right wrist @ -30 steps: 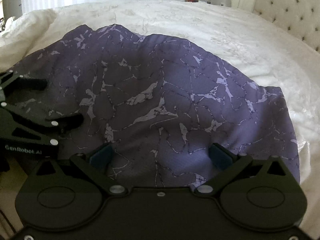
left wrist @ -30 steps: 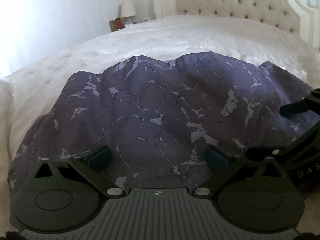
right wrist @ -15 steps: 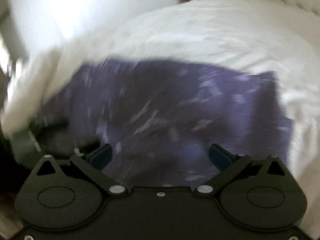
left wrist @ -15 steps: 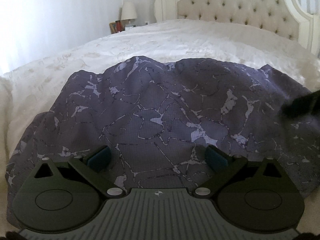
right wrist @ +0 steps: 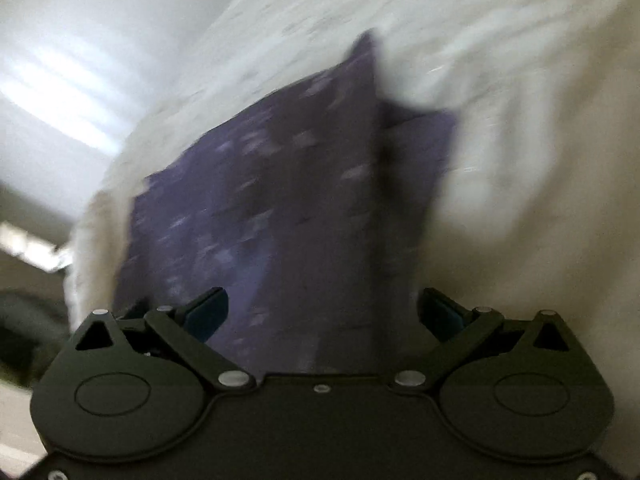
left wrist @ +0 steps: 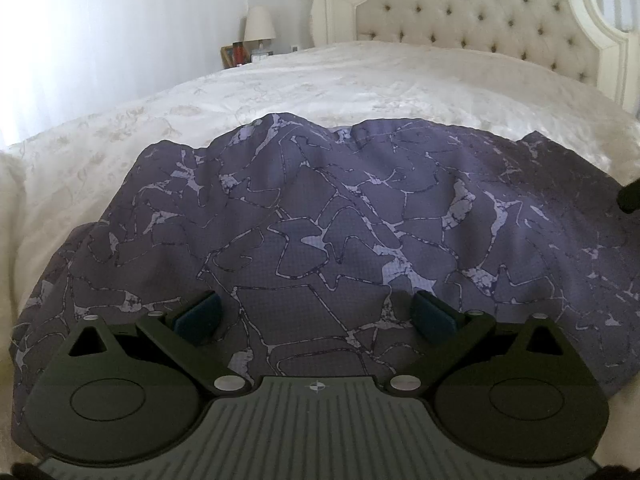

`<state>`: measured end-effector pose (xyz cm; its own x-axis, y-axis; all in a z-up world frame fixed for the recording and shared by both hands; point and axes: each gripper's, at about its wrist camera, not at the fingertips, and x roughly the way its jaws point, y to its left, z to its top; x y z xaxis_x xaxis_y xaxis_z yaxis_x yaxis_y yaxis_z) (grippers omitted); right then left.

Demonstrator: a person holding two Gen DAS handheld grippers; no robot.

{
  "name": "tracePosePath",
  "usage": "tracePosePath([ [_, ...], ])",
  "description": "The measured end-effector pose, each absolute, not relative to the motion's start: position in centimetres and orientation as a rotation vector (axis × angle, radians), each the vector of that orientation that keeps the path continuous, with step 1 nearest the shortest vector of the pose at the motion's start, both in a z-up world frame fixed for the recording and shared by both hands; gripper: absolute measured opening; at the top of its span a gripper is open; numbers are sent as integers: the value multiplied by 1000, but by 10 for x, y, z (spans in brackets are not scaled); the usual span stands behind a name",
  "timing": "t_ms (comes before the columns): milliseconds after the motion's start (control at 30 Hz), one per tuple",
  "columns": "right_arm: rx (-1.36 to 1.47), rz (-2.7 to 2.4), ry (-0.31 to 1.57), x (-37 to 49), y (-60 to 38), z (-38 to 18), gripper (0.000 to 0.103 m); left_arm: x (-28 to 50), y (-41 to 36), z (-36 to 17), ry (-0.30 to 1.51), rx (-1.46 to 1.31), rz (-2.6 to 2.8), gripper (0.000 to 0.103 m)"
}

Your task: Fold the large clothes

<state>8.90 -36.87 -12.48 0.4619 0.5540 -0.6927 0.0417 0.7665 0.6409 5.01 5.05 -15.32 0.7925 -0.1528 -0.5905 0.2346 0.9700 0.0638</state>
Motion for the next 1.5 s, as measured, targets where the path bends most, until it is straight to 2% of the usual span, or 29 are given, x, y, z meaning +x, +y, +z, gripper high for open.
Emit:
tracePosePath([
  [167, 699, 380, 1005, 110, -366, -142, 103, 52, 53, -148, 650, 119, -223, 103],
  [367, 891, 380, 922, 106, -385, -162, 103, 60, 59, -126, 797, 42, -267, 100],
  [400, 894, 379, 920, 105, -385, -163, 103, 62, 61, -119, 814, 4, -281, 97],
  [433, 891, 378, 920, 107, -385, -164, 103, 62, 62, -112, 815, -35, -301, 88],
  [467, 884, 378, 919, 106, -386, -163, 103, 64, 61, -102, 810, -66, -315, 85],
  [700, 857, 378, 914, 105, -382, -161, 103, 108, 24, -56, 733, -142, -390, 84],
  [800, 868, 380, 910, 105, -383, -163, 103, 140, 6, -64, 763, -199, -402, 65],
  [867, 870, 381, 908, 106, -382, -163, 103, 161, -2, -79, 808, -252, -396, 35],
  [933, 873, 382, 906, 106, -382, -164, 103, 177, -6, -94, 847, -297, -354, 22],
  [1167, 886, 390, 898, 104, -386, -165, 103, 197, -10, -135, 875, -255, -231, 4],
  [1267, 895, 392, 896, 104, -386, -167, 103, 194, -10, -144, 863, -256, -235, 3],
  [1500, 900, 393, 892, 103, -386, -168, 103, 175, -6, -127, 885, -241, -234, 3],
])
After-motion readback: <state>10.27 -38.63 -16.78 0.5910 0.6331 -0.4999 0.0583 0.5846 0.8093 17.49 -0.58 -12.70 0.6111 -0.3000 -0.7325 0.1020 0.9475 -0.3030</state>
